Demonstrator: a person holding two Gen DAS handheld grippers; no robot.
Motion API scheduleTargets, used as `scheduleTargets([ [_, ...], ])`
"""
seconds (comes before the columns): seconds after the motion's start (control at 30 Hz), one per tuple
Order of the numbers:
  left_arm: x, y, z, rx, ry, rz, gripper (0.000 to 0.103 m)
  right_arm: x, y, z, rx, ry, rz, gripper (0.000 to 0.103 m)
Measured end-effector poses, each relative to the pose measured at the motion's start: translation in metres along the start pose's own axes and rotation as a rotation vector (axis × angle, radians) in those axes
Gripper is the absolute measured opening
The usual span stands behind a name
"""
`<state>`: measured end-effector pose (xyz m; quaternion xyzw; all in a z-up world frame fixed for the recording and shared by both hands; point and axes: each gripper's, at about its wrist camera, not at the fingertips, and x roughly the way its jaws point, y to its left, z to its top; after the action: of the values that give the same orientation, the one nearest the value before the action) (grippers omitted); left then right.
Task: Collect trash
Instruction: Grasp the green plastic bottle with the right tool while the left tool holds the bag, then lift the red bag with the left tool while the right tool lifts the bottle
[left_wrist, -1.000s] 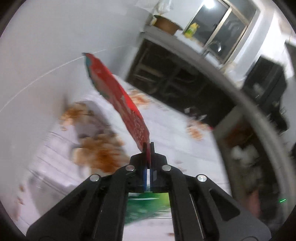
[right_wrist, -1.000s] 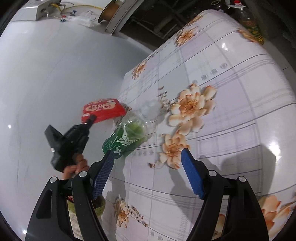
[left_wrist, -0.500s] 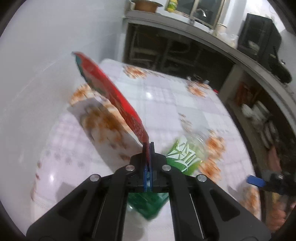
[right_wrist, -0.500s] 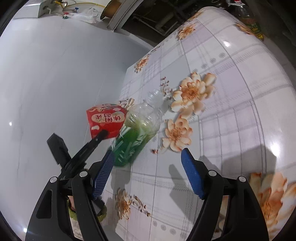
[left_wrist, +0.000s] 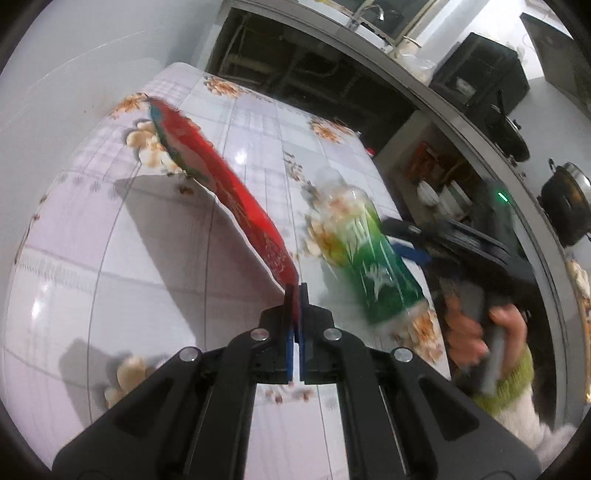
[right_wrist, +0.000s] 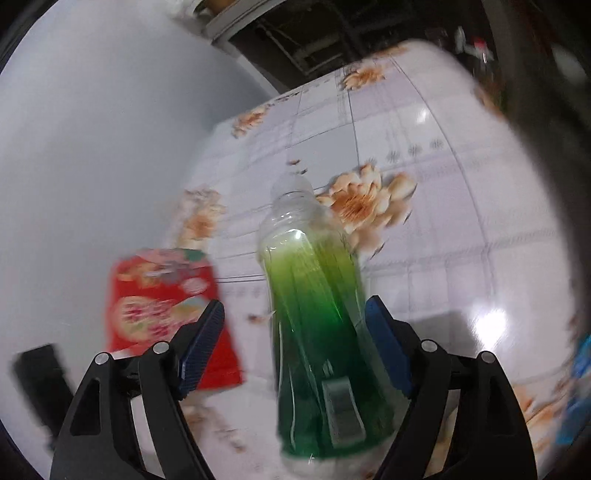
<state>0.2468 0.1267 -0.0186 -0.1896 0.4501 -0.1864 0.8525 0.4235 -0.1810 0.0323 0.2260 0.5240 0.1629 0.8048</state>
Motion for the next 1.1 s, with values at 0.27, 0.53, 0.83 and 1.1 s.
scheduleTargets([
  [0.27,0.000,-0.021,-0.034,0.095,0.121,-0.232,0.000,0.004,-0.001,-0.024,-0.099,0.051,-0.145,0.056],
  [0.53,0.009,-0.020,-0.073,0.084,0.228,-0.246,0.001,-0.071,-0.027,-0.103,0.011,0.021,-0.044,0.055],
  [0.83,0.004,-0.061,-0.078,0.305,0.238,-0.183,0.004,-0.088,0.004,-0.143,-0.087,-0.036,-0.107,0.055],
  [1.1,0.013,-0.077,-0.071,0.262,0.225,-0.253,0.046,-0.080,0.001,-0.153,-0.103,-0.015,-0.110,0.055],
])
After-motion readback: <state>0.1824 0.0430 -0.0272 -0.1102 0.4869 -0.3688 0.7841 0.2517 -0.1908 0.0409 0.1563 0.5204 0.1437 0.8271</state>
